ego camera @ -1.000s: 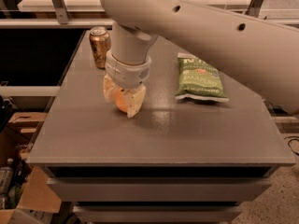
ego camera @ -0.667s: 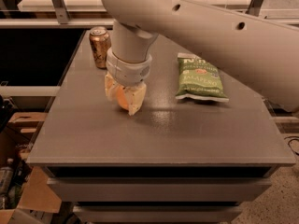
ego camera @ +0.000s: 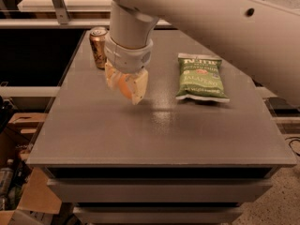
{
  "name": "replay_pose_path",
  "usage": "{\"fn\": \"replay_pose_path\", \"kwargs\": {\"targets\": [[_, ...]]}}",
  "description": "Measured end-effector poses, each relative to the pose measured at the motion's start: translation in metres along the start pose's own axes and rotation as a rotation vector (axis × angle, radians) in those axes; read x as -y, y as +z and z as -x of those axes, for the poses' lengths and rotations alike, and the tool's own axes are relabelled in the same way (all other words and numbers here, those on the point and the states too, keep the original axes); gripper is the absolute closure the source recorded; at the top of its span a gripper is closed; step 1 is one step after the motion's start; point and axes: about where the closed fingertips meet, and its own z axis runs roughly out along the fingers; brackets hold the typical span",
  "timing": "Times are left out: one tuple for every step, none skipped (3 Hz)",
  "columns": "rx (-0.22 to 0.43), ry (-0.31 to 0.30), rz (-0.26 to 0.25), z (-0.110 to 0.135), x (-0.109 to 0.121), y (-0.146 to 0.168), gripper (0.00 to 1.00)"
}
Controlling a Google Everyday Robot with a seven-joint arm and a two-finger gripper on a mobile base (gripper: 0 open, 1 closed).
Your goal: Pick orange
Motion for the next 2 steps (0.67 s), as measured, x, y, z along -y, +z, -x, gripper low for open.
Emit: {"fn": "replay_pose_path", "kwargs": {"targets": [[-0.032,-0.025,-0.022,0.0,0.005,-0.024,1.0],[-0.034,-0.04,-0.038,0.001,0.007,-0.039,1.0]]}}
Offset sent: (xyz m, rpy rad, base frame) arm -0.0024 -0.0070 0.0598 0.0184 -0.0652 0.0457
